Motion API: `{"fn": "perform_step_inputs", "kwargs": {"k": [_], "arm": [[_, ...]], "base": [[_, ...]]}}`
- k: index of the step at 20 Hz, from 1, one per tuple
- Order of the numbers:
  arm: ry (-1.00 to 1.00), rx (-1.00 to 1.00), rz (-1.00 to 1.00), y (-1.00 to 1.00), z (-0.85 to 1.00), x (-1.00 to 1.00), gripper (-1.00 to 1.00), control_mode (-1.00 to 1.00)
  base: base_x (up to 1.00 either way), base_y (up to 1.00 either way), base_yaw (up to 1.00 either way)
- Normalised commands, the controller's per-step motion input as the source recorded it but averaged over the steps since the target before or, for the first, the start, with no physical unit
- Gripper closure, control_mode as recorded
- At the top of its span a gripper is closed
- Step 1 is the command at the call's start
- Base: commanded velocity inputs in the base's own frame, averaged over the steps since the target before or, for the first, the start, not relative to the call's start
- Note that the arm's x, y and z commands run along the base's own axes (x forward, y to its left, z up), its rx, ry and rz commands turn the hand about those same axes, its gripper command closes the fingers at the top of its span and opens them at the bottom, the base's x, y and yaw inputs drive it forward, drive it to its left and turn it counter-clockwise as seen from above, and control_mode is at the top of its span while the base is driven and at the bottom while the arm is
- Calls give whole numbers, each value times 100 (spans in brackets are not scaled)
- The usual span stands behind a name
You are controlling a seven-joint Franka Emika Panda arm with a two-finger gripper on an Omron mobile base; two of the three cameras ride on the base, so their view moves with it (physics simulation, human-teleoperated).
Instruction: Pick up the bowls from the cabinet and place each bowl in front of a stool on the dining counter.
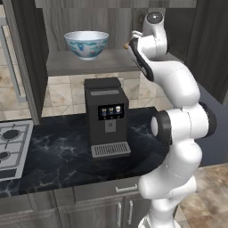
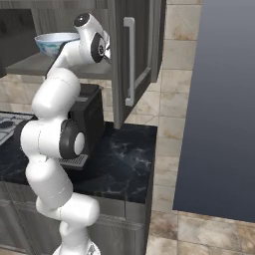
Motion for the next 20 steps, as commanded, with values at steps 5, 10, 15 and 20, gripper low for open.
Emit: {"fn": "perform_step_inputs", "kwargs": {"k": [5, 10, 15, 20], "arm": [[0, 0, 0, -5, -15, 37, -100, -100], [0, 0, 0, -3, -21, 22, -100, -100], [-3, 0, 0, 0, -14, 19, 100, -100], [-2, 0, 0, 0, -2, 1, 100, -100]], "base": [[0, 0, 0], [0, 0, 0], [0, 0, 0], [0, 0, 0]]}}
